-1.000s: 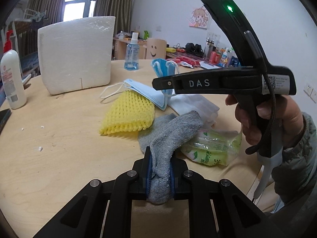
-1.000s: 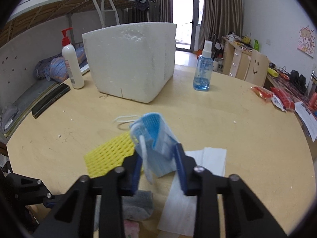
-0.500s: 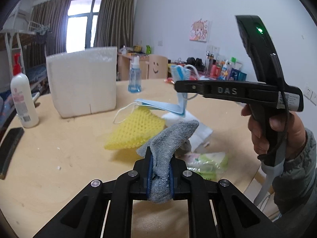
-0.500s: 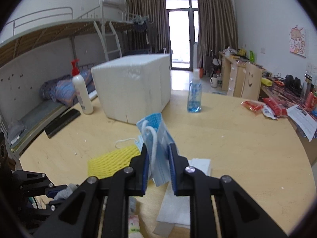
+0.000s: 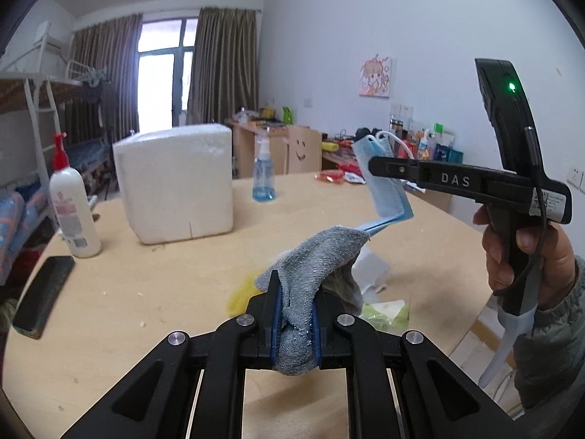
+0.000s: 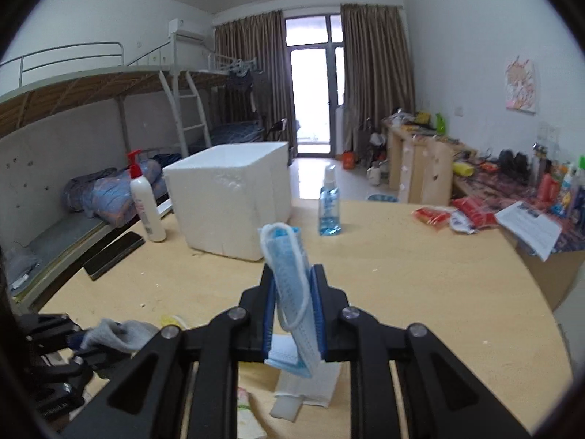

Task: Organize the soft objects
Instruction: 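Lift the grey sock with the left gripper while the right gripper grasps the blue mask, then carry the sock and mask in both grippers toward the white foam box, then open the right gripper to drop the mask while the left drops the sock into the box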

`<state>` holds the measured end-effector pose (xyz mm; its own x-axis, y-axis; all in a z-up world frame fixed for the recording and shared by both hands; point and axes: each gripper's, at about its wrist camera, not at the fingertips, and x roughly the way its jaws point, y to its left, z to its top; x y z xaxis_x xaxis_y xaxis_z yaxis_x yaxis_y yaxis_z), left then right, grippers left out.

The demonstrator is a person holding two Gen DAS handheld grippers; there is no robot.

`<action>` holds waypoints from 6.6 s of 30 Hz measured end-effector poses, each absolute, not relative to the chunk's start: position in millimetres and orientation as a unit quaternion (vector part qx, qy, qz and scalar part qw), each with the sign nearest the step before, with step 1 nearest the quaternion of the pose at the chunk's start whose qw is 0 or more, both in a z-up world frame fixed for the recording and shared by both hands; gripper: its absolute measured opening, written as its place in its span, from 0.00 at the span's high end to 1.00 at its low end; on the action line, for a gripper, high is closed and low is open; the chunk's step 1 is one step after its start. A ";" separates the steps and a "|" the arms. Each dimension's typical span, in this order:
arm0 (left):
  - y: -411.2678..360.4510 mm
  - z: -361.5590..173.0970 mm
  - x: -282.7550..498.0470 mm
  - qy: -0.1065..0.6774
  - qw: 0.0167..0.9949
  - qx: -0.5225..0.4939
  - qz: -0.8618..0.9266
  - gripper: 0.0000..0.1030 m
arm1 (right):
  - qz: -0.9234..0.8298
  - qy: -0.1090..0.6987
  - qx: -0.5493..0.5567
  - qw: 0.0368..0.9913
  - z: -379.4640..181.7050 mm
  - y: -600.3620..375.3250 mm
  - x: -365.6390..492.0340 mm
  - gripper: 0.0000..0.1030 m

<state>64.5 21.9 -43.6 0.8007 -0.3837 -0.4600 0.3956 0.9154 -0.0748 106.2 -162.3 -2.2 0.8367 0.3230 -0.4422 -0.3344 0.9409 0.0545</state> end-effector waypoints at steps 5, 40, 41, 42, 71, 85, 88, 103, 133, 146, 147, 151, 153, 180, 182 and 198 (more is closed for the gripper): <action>22.6 -36.2 70.9 0.235 0.953 0.015 -0.191 0.87 | 0.169 0.210 -0.005 0.963 8.6 -169.8 95.4 0.79; 64.3 24.7 66.5 0.148 0.988 0.009 -0.039 0.87 | 0.230 0.159 0.005 0.960 28.3 -151.4 57.7 0.79; 65.3 25.2 66.6 0.149 0.988 0.009 -0.038 0.87 | 0.235 0.160 0.004 0.959 28.3 -148.6 58.1 0.79; 65.8 26.0 66.6 0.149 0.988 0.010 -0.035 0.87 | 0.239 0.161 0.004 0.958 28.3 -146.0 58.6 0.79; 78.2 53.6 93.2 0.151 0.989 0.009 -0.004 0.87 | 0.277 0.157 -0.024 0.948 58.8 -104.9 93.7 0.79; 81.1 73.3 123.1 0.146 0.989 0.017 -0.015 0.87 | 0.274 0.146 -0.040 0.950 82.2 -94.3 124.8 0.79; 80.5 78.3 132.5 0.144 0.989 0.023 -0.015 0.87 | 0.272 0.146 -0.043 0.950 85.8 -91.0 133.1 0.79; 92.2 89.9 174.4 0.143 0.989 0.023 -0.018 0.87 | 0.270 0.146 -0.054 0.950 95.1 -78.5 175.7 0.79; 105.8 91.5 222.3 0.138 0.990 0.027 -0.005 0.87 | 0.269 0.170 -0.055 0.946 84.8 -45.5 239.9 0.79; 109.5 90.2 218.9 0.144 0.989 0.026 0.010 0.87 | 0.286 0.209 -0.066 0.933 70.3 -22.4 269.2 0.79; 109.6 90.2 219.0 0.144 0.989 0.025 0.011 0.87 | 0.286 0.211 -0.066 0.933 69.2 -21.5 270.5 0.79; 106.7 89.5 221.0 0.149 0.988 0.022 0.016 0.87 | 0.283 0.223 -0.066 0.931 65.9 -18.9 276.3 0.78; 105.1 89.8 220.7 0.152 0.988 0.021 0.017 0.87 | 0.283 0.227 -0.068 0.929 64.0 -17.1 278.8 0.78; 98.1 92.9 231.0 0.169 0.985 0.027 0.010 0.87 | 0.256 0.204 -0.056 0.943 81.5 -45.9 248.6 0.00; 99.6 92.6 236.1 0.173 0.985 0.026 0.005 0.87 | 0.253 0.201 -0.053 0.945 81.1 -52.6 246.2 0.00; 90.9 74.6 280.4 0.205 0.978 0.031 -0.027 0.87 | 0.224 0.198 -0.054 0.953 73.0 -92.8 235.5 0.00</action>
